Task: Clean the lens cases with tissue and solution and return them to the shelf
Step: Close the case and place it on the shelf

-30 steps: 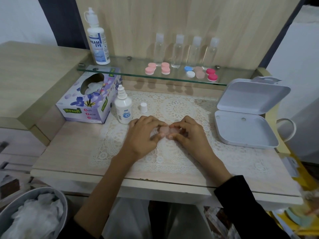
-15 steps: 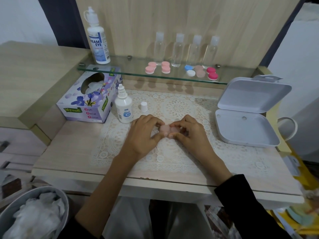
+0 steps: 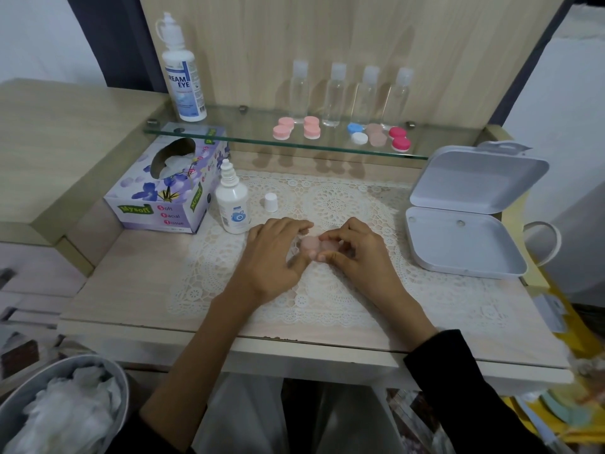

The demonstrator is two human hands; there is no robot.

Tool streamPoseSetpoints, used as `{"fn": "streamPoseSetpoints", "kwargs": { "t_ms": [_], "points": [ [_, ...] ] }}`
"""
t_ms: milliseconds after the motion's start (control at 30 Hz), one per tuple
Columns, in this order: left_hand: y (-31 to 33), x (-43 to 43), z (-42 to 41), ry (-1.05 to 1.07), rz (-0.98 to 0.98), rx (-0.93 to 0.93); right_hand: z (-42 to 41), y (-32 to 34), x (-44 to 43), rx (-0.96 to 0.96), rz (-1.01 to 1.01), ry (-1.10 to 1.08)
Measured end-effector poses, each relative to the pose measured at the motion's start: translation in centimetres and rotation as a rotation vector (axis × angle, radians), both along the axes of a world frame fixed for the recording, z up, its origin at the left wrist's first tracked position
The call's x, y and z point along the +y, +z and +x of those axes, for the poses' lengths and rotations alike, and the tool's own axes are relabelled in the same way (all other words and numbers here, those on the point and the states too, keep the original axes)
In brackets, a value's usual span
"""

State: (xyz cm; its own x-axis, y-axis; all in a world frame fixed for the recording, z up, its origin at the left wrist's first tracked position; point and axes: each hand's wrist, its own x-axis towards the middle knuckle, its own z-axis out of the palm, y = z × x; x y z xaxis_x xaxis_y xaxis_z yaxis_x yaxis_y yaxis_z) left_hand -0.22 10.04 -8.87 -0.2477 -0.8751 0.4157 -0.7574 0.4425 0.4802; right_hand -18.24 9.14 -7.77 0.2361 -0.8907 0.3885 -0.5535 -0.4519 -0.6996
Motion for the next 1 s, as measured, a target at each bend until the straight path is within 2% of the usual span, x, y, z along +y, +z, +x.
{"fn": "streamPoseSetpoints", "kwargs": {
  "t_ms": [67, 400, 633, 800, 1000],
  "points": [
    [0.1, 0.1, -0.1, -0.015, -0.003, -0.031, 0.0, -0.1, 0.0, 0.003, 0.001, 0.004],
    [0.0, -0.5, 0.1, 0.016, 0.063, 0.097, -0.1, -0.1, 0.0, -0.006, 0.002, 0.003],
    [0.4, -0.8, 0.7, -0.085, 0.125, 0.013, 0.0, -0.1, 0.0, 0.004, 0.008, 0.001],
    [0.0, -1.1, 1.0, -0.049, 0.130, 0.134, 0.0, 0.0, 0.1, 0.000, 0.024, -0.007],
    [0.3, -0.8, 1.1, -0.104, 0.099, 0.049, 0.0, 0.0, 0.1, 0.013, 0.018, -0.011]
  ]
}}
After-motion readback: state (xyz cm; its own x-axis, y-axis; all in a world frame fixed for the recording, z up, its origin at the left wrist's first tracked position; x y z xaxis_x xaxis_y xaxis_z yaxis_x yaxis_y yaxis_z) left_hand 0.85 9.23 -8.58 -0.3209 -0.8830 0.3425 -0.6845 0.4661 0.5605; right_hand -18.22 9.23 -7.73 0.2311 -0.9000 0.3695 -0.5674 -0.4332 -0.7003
